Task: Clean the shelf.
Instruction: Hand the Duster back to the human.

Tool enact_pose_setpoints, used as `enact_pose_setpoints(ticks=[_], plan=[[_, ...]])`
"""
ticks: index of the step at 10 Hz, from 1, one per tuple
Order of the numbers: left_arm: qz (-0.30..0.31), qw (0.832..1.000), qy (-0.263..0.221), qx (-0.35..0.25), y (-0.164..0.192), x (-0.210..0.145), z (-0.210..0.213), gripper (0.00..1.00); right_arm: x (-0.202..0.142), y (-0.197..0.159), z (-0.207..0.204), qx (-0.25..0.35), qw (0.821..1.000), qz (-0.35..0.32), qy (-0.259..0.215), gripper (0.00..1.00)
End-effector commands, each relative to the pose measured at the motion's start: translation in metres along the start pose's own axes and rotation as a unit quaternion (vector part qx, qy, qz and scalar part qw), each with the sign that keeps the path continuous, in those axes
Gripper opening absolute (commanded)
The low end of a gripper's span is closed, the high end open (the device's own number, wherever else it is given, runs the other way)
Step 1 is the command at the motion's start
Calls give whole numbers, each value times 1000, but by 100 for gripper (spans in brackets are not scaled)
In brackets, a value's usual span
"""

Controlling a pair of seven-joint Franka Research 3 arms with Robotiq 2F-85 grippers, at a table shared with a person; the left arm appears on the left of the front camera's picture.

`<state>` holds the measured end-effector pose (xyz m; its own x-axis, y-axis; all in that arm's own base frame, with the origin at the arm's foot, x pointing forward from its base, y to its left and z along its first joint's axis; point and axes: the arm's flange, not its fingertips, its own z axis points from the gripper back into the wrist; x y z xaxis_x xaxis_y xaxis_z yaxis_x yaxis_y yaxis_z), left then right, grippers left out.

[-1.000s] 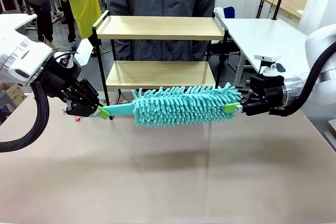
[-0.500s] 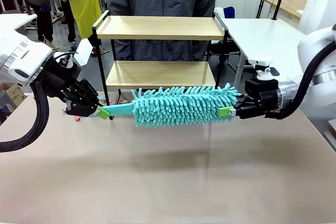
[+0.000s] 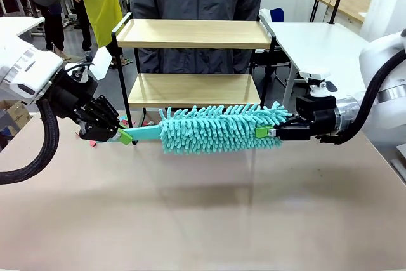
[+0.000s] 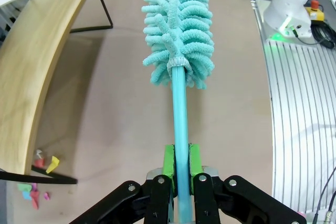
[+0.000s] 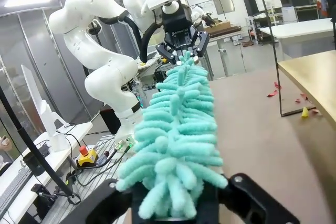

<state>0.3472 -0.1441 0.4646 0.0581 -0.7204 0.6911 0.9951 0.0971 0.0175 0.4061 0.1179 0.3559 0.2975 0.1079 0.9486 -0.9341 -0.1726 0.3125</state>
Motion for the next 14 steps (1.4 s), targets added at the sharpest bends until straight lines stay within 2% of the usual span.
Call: enact_pose_setpoints(ticks=[1, 3, 5, 6, 7, 8, 10, 11, 12, 14], plan=[[-4, 1000, -12, 1, 1, 2, 1, 13, 6, -5, -1, 6, 1000, -9, 2, 0], [-4, 1000, -12, 1, 1, 2, 1, 13, 6, -5, 0, 3, 1000, -3, 5, 0], [-4, 1000, -12, 1, 1, 2, 1, 13, 9, -9, -2, 36, 999, 9, 5, 0], [-1, 1000, 0, -3, -1, 1, 0, 69, 3, -3, 1, 0, 1000, 3, 3, 0], [-5, 1000, 0, -6, -2, 0, 1, 70, 3, -3, 1, 0, 1000, 3, 3, 0], [5, 1000, -14, -1, -3, -2, 6, 100, 3, -3, 1, 0, 1000, 3, 3, 0], [58, 995, -68, 34, -4, -16, 35, 100, 3, -3, 1, 0, 1000, 3, 3, 0], [63, 993, -98, 34, -4, -28, 55, 94, 3, -3, 1, 0, 1000, 3, 3, 0], [66, 989, -132, 30, -5, -42, 73, 100, 3, -3, 1, 0, 1000, 3, 3, 0], [75, 981, -178, 30, -5, -75, 103, 100, 3, -3, 1, 0, 1000, 3, 3, 0]])
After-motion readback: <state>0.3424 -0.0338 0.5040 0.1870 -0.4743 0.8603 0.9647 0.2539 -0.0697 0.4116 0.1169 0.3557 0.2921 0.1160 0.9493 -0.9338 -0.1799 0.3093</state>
